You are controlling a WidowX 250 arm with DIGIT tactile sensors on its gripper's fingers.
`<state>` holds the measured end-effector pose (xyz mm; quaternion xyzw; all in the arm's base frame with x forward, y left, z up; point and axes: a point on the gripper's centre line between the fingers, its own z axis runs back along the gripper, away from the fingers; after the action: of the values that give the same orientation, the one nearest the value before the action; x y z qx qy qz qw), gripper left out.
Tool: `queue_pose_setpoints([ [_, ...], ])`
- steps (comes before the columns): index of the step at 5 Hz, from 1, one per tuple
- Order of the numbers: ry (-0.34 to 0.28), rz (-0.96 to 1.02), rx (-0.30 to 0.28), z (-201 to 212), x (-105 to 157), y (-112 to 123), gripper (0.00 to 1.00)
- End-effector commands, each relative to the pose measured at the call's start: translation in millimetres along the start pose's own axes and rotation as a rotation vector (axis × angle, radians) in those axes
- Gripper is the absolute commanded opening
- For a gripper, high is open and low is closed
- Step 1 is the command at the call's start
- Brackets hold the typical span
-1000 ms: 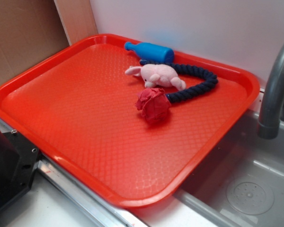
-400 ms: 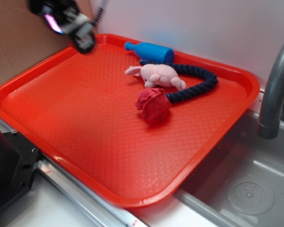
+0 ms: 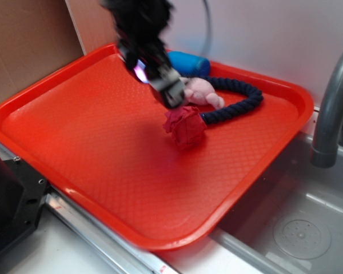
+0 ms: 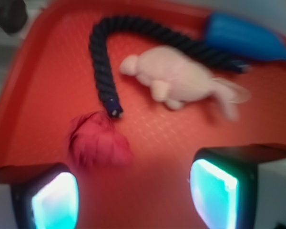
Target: Grab the red paper.
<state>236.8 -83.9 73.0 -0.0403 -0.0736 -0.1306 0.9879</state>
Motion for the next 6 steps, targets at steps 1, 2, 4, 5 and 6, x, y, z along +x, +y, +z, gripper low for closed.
queue_pose_setpoints([
  [1,0.050,-0.100,0.088,-33,-6,-35,1.00],
  [2,0.048,-0.058,0.066,-38,-12,-35,0.00],
  [4,0.017,0.019,-0.004,-27,0,-24,0.00],
  [5,-0.052,0.031,-0.031,18,-10,-10,0.00],
  [6,-0.132,-0.048,-0.134,64,-5,-7,1.00],
])
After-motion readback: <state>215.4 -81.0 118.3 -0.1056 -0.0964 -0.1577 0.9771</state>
